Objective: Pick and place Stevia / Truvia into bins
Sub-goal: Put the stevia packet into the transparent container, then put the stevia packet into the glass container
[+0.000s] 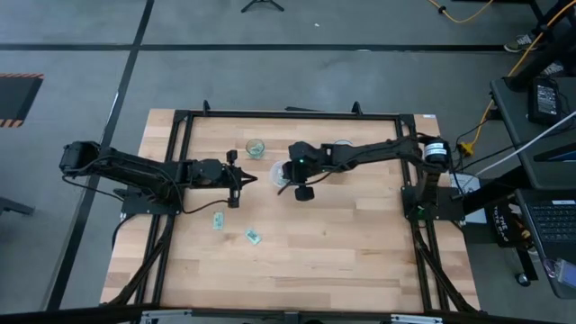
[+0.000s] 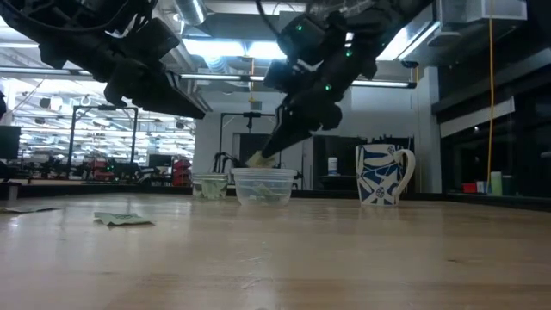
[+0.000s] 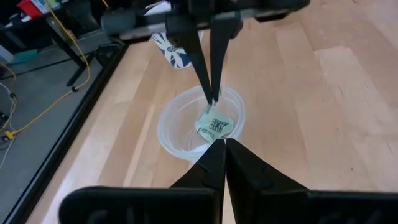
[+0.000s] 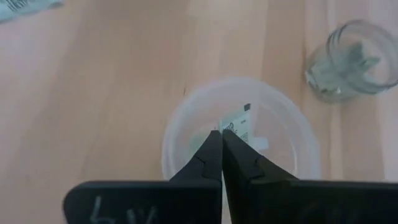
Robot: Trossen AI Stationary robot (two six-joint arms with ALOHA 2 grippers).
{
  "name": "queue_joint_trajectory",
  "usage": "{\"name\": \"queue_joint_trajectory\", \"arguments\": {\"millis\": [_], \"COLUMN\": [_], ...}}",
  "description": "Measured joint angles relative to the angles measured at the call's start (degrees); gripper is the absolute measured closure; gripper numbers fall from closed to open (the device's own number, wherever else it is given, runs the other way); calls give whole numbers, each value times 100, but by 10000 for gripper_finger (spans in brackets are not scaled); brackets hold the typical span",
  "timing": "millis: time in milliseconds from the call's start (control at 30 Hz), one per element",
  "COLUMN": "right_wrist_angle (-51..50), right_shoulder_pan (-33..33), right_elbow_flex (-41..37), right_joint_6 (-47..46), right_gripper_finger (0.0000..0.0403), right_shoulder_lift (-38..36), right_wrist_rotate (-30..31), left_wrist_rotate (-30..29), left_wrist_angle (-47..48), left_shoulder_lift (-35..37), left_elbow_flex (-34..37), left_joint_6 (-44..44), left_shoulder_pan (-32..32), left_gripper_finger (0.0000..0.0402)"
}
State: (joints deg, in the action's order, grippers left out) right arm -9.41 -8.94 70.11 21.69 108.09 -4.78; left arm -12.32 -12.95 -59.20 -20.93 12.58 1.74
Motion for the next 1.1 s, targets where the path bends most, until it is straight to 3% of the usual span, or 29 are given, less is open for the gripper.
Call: {"name": "queue_joint_trajectory", "arguments": {"millis": [667,1100], "right_wrist_angle": [140,-195], "right_shoulder_pan": [-137,-139], "right_elbow_flex": [-9,231], "right_joint_6": [-319,-321], "right_gripper_finger": [366,283], "right_shoulder_lift": [294,281], "right_wrist_rotate": [14,18], "left_wrist_rotate": [0,0], "left_wrist_angle": [-2,-2], "left_shoulder_lift": [0,0], "left_elbow_flex": [0,0], "left_joint_6": [0,-131], "left_shoulder_pan": [-2,-1], "left_gripper_finger": [394,394]}}
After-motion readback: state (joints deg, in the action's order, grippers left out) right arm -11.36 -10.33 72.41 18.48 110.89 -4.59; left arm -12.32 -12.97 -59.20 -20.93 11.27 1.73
